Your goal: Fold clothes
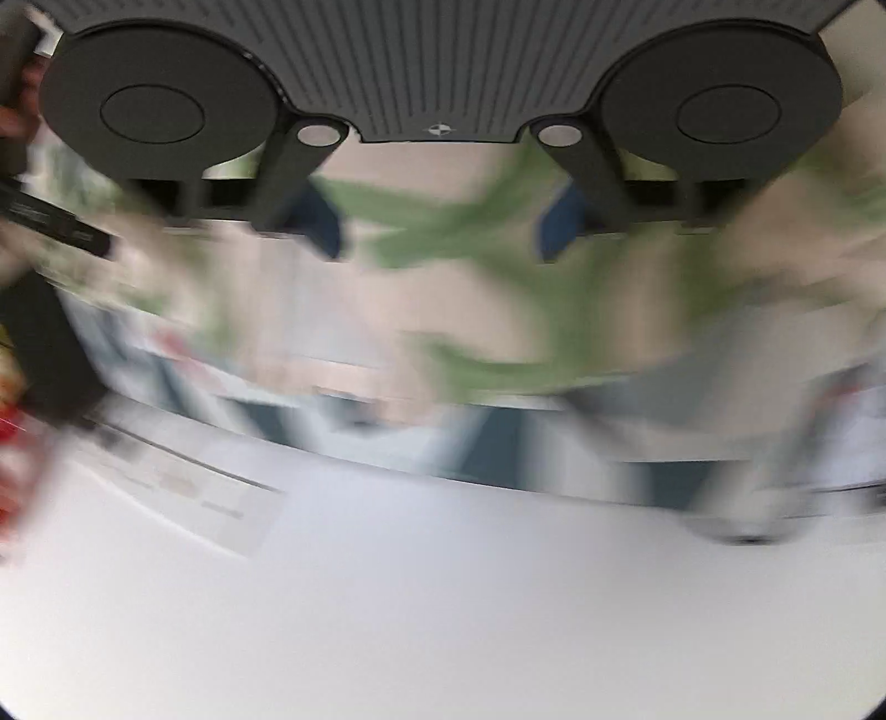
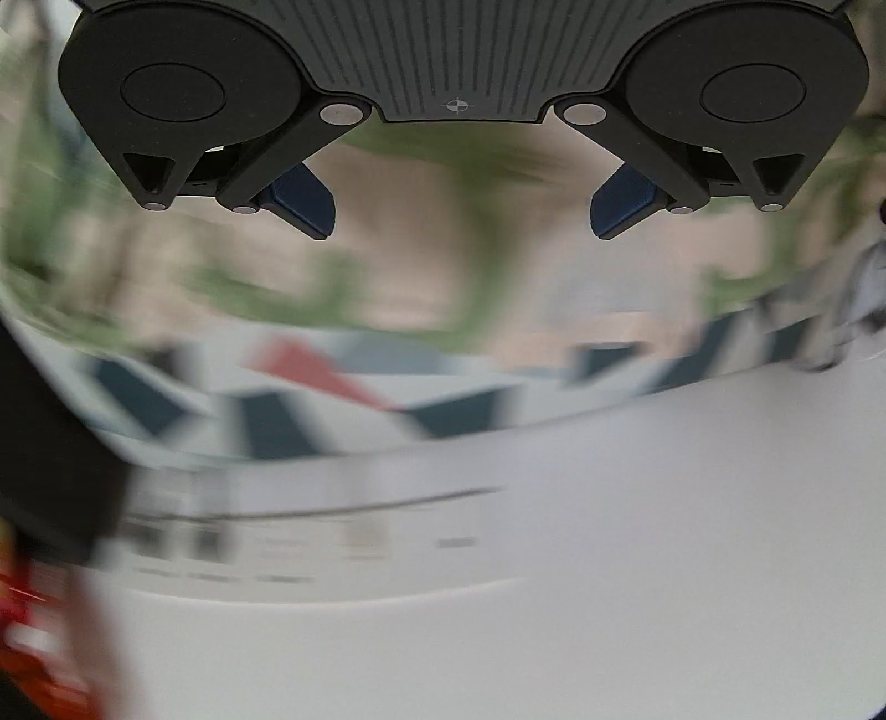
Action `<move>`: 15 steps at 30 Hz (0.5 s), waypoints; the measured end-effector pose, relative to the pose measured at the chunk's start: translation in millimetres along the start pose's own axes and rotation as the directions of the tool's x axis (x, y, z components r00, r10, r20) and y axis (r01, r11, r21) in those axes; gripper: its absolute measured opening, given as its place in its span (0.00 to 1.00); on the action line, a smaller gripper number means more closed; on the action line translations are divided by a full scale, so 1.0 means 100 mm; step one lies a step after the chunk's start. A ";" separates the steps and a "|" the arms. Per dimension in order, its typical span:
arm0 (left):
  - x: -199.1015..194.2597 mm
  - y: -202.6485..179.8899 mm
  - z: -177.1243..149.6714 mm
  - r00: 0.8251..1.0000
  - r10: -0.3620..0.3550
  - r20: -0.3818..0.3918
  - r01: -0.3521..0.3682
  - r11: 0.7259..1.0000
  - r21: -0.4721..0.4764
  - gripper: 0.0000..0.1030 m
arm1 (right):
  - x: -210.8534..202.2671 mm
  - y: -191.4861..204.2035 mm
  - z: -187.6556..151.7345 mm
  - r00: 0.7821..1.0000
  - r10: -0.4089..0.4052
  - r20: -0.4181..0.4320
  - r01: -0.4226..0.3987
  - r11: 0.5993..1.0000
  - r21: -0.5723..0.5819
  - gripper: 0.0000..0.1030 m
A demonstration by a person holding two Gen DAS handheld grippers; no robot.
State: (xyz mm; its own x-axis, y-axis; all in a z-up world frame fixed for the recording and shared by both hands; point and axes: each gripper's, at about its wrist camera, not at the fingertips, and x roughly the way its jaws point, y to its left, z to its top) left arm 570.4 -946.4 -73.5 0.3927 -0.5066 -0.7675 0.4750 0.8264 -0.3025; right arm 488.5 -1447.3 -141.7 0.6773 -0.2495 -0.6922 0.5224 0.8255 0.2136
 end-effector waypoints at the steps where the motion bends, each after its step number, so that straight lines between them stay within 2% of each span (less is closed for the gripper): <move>1: 0.13 -0.09 0.09 0.997 -0.077 -0.030 0.078 0.997 0.022 0.53 | -0.07 -0.19 -0.02 1.000 -0.022 0.016 0.021 0.998 0.057 0.85; 4: 0.59 -0.30 0.43 0.984 -0.167 -0.054 0.167 0.986 -0.004 0.53 | -0.18 -0.70 -0.07 0.998 -0.032 0.056 0.018 0.973 0.232 0.79; 6: 0.93 -0.46 0.61 0.971 -0.224 -0.083 0.222 0.975 -0.025 0.53 | -0.08 -0.85 -0.02 0.997 -0.022 0.072 0.001 0.962 0.274 0.67; 7: 1.09 -0.54 0.67 0.966 -0.236 -0.103 0.235 0.972 -0.029 0.53 | -0.02 -0.92 0.02 0.997 -0.016 0.079 -0.008 0.957 0.291 0.66; 9: 1.43 -0.76 0.77 0.959 -0.239 -0.151 0.240 0.971 -0.013 0.53 | 0.09 -1.06 0.08 0.995 -0.005 0.095 -0.026 0.945 0.325 0.61; 11: 1.65 -0.91 0.83 0.962 -0.202 -0.184 0.209 0.978 0.020 0.53 | 0.20 -1.20 0.14 0.994 0.005 0.111 -0.045 0.932 0.359 0.61; 15: 1.97 -1.13 0.90 0.957 -0.161 -0.242 0.186 0.979 0.083 0.53 | 0.55 -1.36 0.32 0.992 -0.049 0.115 0.001 0.924 0.383 0.61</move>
State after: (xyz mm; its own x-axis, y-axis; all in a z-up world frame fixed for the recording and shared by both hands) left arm 664.8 -1161.8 -139.3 0.1085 -0.5580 -0.8227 0.6031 0.6948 -0.3917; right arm 471.3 -1589.5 -186.5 0.7059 -0.3463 -0.6178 0.6818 0.5686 0.4603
